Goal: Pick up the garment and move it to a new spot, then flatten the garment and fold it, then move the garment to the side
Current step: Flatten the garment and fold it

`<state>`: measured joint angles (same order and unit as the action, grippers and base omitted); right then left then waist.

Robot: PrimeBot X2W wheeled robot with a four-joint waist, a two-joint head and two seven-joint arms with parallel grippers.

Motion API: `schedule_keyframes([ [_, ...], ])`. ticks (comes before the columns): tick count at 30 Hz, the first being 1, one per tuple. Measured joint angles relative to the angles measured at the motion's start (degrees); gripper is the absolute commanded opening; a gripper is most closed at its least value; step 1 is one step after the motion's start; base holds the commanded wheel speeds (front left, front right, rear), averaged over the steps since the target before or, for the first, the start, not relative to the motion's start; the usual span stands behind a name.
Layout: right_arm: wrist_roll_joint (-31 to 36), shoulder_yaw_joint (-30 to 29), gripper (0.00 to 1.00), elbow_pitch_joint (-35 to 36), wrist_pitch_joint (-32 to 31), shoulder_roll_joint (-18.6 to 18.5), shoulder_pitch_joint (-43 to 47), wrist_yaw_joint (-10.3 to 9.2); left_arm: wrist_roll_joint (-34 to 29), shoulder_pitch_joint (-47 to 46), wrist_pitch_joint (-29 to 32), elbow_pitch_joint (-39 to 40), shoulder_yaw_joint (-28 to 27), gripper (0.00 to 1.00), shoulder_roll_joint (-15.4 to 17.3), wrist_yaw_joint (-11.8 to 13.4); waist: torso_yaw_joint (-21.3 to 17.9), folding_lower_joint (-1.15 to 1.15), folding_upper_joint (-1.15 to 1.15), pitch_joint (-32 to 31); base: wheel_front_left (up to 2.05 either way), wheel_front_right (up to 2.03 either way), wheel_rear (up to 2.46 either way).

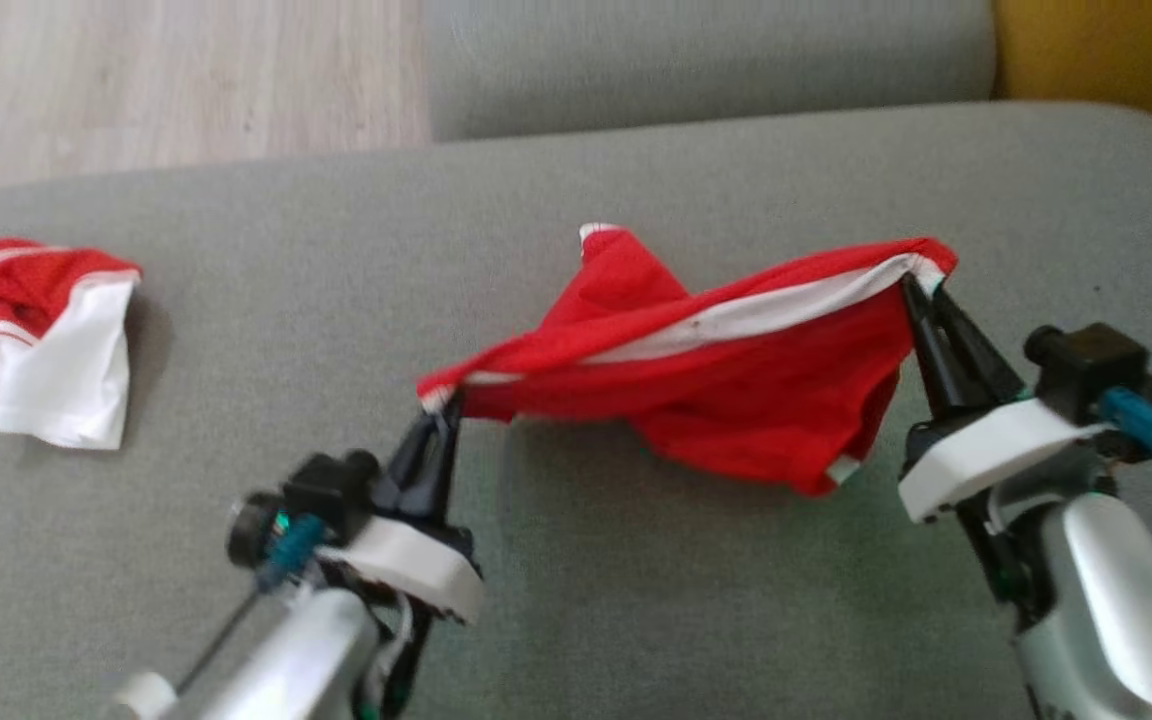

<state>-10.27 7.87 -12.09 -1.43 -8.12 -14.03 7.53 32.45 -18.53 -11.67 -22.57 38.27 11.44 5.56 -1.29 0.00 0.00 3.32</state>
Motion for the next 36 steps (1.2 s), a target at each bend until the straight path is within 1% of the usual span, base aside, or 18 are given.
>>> schedule_keyframes([
  [6,-1.38,0.02,0.0,14.33,-5.79,-2.83,4.35,0.0,0.64,-0.28,6.95,15.53,-3.08,0.0,7.04,1.56,0.27,-0.01,0.0,-4.27,0.0,0.0,0.0],
  [8,-1.78,-0.09,0.0,18.71,-7.59,-3.55,4.39,0.0,0.86,-1.69,10.27,21.03,-4.07,0.0,9.81,2.05,0.37,-0.01,0.0,-5.32,0.0,0.0,0.0],
  [11,-1.78,-0.14,0.0,24.39,-10.13,-4.42,4.1,0.0,1.67,-5.48,15.64,28.3,-6.13,0.0,13.0,2.55,0.51,-0.01,0.0,-6.35,0.0,0.0,0.0],
  [14,-2.0,-0.67,0.0,28.07,-12.17,-5.47,3.05,0.0,3.44,-9.61,20.39,33.75,-7.8,0.0,14.63,2.88,0.62,-0.01,0.0,-6.52,0.0,0.0,0.0],
  [18,-2.5,0.33,0.0,28.62,-14.39,-6.75,-0.86,0.0,4.42,-13.34,25.49,36.27,-8.58,0.0,15.91,3.02,0.58,-0.01,0.0,-5.78,0.0,0.0,0.0],
  [20,-3.38,1.23,0.0,27.26,-14.83,-6.79,-2.82,0.0,5.83,-14.44,27.29,35.71,-8.95,0.0,16.21,3.01,0.55,0.0,0.0,-4.98,0.0,0.0,0.0],
  [23,-3.77,2.81,0.0,22.34,-15.17,-7.05,-6.95,0.0,7.28,-16.2,29.3,32.67,-9.26,0.0,16.36,2.8,0.49,0.0,0.0,-3.31,0.0,0.0,0.0],
  [26,-4.57,4.74,0.0,16.72,-15.15,-7.49,-13.16,0.0,7.58,-19.81,30.48,28.58,-9.53,0.0,16.5,1.35,0.51,0.01,0.0,-0.67,0.0,0.0,0.0],
  [29,-2.58,6.47,0.0,9.4,-13.51,-8.76,-22.48,0.0,6.94,-26.42,30.71,23.25,-9.84,0.0,16.3,0.08,0.56,0.02,0.0,2.71,0.0,0.0,0.0],
  [31,-0.69,6.42,0.0,4.86,-11.22,-8.77,-29.03,0.0,6.89,-31.36,29.96,19.6,-10.68,0.0,15.01,-0.12,0.62,0.02,0.0,4.97,0.0,0.0,0.0],
  [32,0.6,6.44,0.0,2.54,-9.83,-8.72,-32.38,0.0,6.88,-34.01,29.47,17.77,-10.72,0.0,14.24,-0.64,0.66,0.02,0.0,6.14,0.0,0.0,0.0],
  [33,0.6,6.44,0.0,2.54,-9.83,-8.72,-32.38,0.0,6.88,-34.01,29.47,17.77,-10.72,0.0,14.24,-0.64,0.66,0.02,0.0,6.14,0.0,0.0,0.0],
  [34,2.66,6.42,0.0,-1.8,-7.11,-8.55,-38.06,0.0,6.28,-38.51,28.4,14.47,-10.71,0.0,12.56,-1.3,0.78,0.03,0.0,8.27,0.0,0.0,0.0],
  [36,4.36,6.47,0.0,-5.48,-4.89,-8.08,-42.05,0.0,5.79,-41.79,27.24,11.7,-10.7,0.0,10.98,-1.88,1.0,0.03,0.0,10.26,0.0,0.0,0.0],
])
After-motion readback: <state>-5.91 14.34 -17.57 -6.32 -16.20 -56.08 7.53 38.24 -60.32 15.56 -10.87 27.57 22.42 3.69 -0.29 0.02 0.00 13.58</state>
